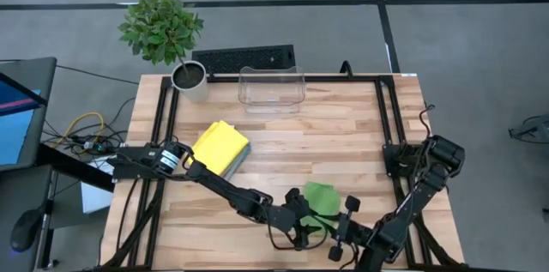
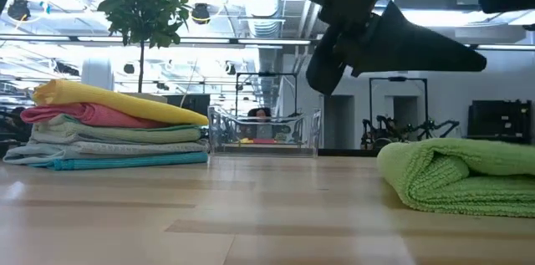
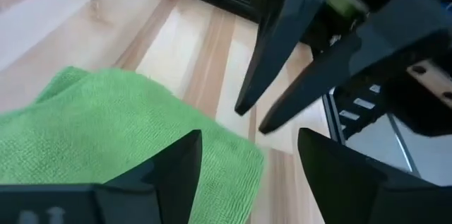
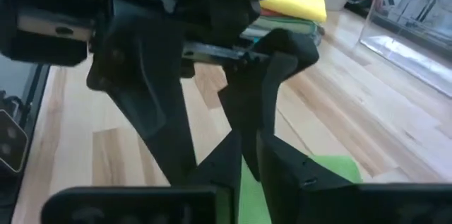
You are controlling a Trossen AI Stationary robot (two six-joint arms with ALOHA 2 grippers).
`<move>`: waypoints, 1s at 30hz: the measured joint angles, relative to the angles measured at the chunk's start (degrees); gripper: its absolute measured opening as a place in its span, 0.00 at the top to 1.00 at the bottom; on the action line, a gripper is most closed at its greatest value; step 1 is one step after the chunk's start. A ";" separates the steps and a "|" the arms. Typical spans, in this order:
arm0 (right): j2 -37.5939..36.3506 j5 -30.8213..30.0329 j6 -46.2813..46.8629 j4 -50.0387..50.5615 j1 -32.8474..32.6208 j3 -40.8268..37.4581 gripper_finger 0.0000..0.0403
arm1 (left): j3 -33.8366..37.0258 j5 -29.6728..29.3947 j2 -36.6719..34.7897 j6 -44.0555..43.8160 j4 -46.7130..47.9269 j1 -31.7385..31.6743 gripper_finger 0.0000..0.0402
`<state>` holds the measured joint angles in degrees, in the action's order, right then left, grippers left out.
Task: Fold microfiber towels
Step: Fold the green microfiber cloth
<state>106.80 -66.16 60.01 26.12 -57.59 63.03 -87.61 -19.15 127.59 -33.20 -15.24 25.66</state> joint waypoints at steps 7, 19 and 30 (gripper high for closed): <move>0.31 4.78 3.61 -0.23 1.17 0.65 0.87 | 0.00 0.50 -0.39 -1.66 5.39 -0.43 0.46; 2.14 9.45 9.64 -4.84 -7.51 0.44 0.87 | -0.02 4.36 -4.71 5.18 15.24 -0.43 0.57; 4.72 33.22 -1.12 -4.70 -0.86 0.46 0.68 | -0.02 4.06 -8.59 10.06 27.07 -0.12 0.54</move>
<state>111.53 -32.94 58.89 21.42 -58.45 63.48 -87.64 -15.09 119.00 -23.14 11.82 25.54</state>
